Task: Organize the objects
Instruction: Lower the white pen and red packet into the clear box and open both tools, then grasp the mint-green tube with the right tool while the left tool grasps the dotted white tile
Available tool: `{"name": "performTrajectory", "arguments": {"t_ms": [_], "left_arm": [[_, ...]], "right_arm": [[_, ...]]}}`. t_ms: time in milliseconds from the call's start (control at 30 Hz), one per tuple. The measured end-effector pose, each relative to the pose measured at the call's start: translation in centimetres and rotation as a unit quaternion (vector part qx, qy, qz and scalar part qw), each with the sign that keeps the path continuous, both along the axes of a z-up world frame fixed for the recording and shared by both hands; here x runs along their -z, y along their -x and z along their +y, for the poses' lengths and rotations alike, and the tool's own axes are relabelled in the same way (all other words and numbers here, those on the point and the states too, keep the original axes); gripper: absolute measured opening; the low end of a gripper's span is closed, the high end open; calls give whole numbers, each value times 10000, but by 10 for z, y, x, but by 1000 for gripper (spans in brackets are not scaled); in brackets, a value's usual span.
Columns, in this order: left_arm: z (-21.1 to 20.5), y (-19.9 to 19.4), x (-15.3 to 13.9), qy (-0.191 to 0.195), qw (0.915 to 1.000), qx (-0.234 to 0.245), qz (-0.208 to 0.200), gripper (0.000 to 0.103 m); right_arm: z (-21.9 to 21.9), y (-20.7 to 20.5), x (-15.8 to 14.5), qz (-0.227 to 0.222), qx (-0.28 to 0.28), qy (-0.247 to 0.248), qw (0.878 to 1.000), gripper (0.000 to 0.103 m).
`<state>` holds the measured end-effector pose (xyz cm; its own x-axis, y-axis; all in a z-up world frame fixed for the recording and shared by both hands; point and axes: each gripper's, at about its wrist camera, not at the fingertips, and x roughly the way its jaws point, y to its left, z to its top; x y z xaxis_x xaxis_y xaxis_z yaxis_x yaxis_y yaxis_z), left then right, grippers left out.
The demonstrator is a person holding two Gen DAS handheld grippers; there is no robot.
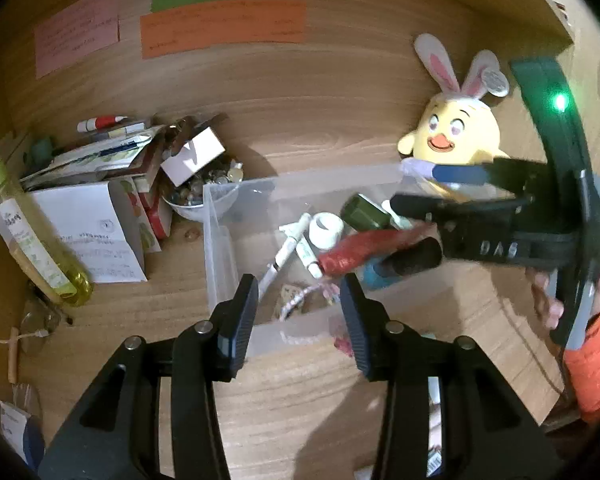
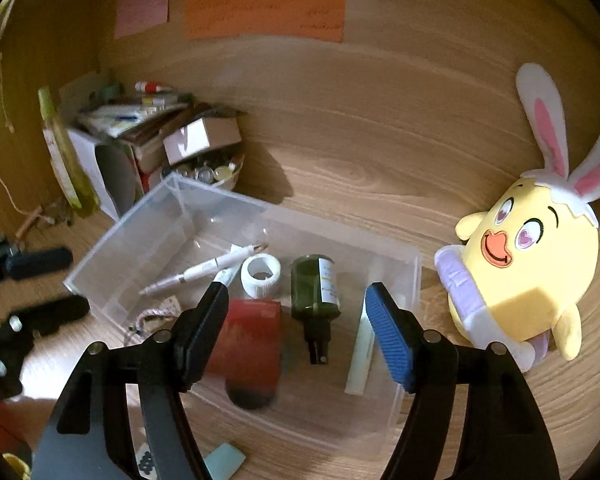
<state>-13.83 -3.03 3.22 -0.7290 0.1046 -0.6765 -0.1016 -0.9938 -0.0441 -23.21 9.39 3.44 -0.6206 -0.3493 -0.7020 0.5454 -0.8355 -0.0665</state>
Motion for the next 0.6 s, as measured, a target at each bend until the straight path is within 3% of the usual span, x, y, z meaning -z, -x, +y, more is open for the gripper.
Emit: {"name": "performTrajectory", "arguments": {"t_ms": [300, 600], "left_arm": [[17, -21, 18, -50, 9996, 226, -136, 43], [23, -31, 58, -275, 9972, 251, -642, 42]], "right_arm": [[19, -43, -4, 266, -90, 83, 9996, 68], [47, -85, 25, -186, -91, 459, 9987, 68]]}}
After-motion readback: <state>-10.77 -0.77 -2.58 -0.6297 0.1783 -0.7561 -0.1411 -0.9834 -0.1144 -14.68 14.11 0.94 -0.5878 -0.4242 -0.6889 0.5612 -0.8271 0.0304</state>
